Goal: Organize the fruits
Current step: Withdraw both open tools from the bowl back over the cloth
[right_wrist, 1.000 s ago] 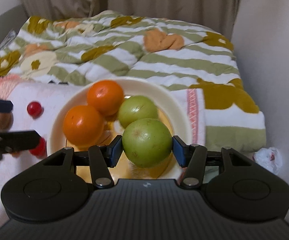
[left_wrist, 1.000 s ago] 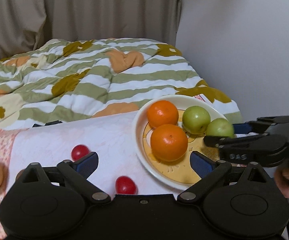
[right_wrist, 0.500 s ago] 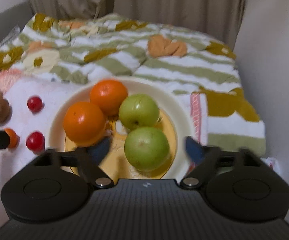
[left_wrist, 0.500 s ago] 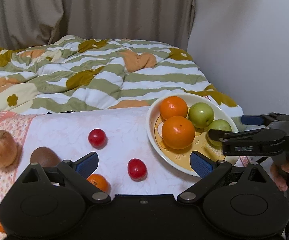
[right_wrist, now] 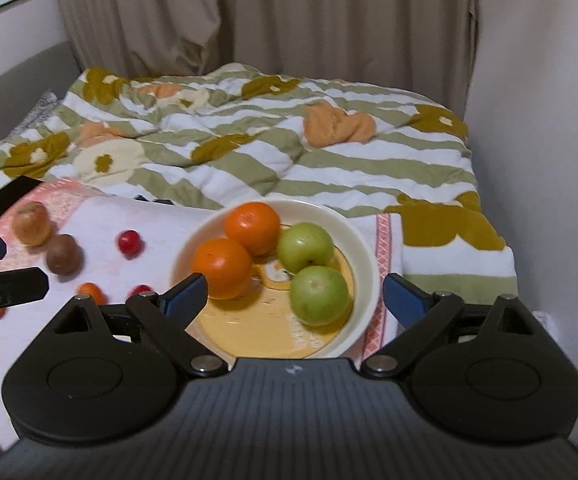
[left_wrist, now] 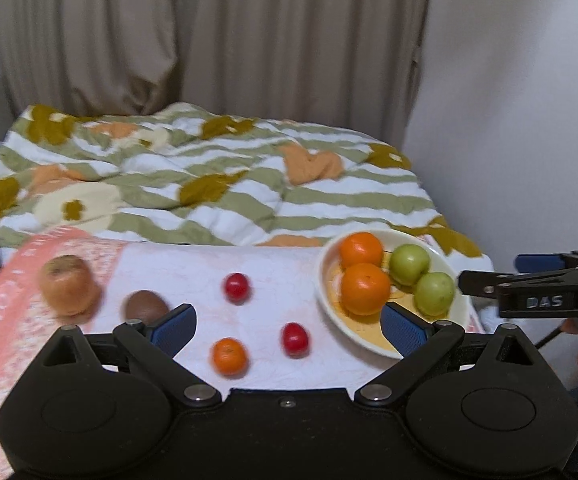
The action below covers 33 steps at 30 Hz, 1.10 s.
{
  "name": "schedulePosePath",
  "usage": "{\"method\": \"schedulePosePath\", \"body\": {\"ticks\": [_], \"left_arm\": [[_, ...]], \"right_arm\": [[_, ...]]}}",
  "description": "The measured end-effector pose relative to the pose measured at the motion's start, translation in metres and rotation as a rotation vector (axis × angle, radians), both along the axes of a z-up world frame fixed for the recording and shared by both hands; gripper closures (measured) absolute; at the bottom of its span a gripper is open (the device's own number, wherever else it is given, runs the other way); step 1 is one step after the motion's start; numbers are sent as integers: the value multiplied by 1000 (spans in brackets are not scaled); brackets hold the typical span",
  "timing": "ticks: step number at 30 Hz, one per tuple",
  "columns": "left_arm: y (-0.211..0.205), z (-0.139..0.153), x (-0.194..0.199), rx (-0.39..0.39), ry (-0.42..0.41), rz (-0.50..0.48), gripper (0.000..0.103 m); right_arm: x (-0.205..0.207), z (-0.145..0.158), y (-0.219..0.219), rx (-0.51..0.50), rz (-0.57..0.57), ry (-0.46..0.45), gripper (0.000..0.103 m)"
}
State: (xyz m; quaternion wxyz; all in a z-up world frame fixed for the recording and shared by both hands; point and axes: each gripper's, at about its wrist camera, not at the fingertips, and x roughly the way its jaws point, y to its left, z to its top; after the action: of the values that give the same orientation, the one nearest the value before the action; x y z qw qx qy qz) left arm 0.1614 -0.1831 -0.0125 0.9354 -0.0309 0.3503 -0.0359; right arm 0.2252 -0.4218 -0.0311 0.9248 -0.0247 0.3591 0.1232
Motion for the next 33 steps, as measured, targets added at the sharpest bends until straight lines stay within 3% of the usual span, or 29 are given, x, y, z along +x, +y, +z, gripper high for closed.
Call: {"method": "schedulePosePath", "body": {"ticks": [8,15,25,33], "left_arm": [[44,21,-45,38,-32,132,2],[92,21,-73,54,-32,197,2],[156,7,-82,35,3,103,2],[208,-27,-67,13,79,-16,3]], "right_arm": [[-25,24,26,10,61,-34,0],[-45,32,63,-15,106,-46,0],[-68,27,129,-8,36,-15,0],[-74,4,177,-34,-78,43,0]]}}
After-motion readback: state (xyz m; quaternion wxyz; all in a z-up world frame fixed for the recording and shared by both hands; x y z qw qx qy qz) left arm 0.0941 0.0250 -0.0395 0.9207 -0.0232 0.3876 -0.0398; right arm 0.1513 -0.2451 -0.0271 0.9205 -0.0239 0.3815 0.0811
